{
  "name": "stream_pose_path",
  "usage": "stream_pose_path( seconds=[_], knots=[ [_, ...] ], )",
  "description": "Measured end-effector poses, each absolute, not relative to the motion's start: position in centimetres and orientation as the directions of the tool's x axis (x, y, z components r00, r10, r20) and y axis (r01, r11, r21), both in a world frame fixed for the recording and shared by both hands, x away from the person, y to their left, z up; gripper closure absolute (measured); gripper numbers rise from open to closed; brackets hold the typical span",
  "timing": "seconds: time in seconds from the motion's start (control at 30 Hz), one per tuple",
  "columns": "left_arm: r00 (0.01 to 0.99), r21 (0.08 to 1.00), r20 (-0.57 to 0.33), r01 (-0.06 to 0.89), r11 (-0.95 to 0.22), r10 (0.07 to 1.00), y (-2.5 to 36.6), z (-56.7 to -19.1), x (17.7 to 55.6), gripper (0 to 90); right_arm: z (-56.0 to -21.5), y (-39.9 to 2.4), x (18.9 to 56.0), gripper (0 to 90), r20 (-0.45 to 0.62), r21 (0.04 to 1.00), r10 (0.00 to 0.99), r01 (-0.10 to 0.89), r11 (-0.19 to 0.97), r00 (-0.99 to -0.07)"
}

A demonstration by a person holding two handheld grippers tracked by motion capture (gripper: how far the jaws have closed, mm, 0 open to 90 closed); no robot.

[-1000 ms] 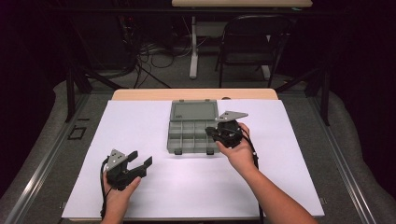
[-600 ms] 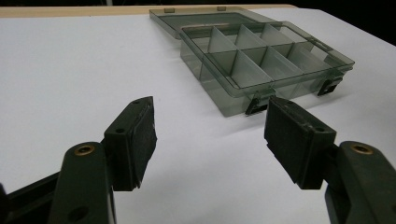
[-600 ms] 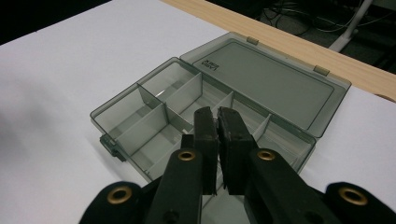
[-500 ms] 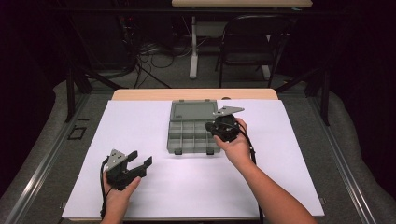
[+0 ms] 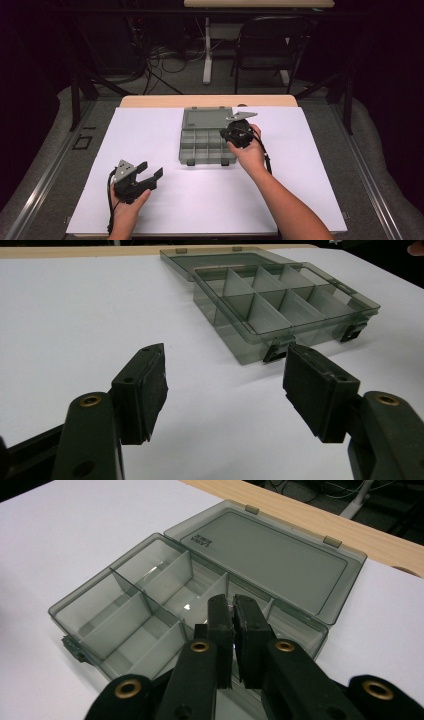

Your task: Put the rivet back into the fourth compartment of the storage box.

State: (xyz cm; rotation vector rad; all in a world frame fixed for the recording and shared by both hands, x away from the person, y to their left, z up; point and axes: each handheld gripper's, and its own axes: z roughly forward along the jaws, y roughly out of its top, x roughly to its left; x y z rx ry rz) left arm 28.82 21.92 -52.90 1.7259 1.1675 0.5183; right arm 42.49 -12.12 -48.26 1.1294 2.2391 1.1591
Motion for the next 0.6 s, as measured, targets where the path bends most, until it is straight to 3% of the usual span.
stream_pose_path(
  seconds=[0.6],
  knots=[
    [0.455, 0.874, -0.155, 0.476, -0.093, 0.877, 21.9, -52.9, 28.8, 34.0, -50.7, -12.3, 44.6, 86.7, 0.035, 0.777, 0.823, 0.533, 0.334, -0.567]
  ],
)
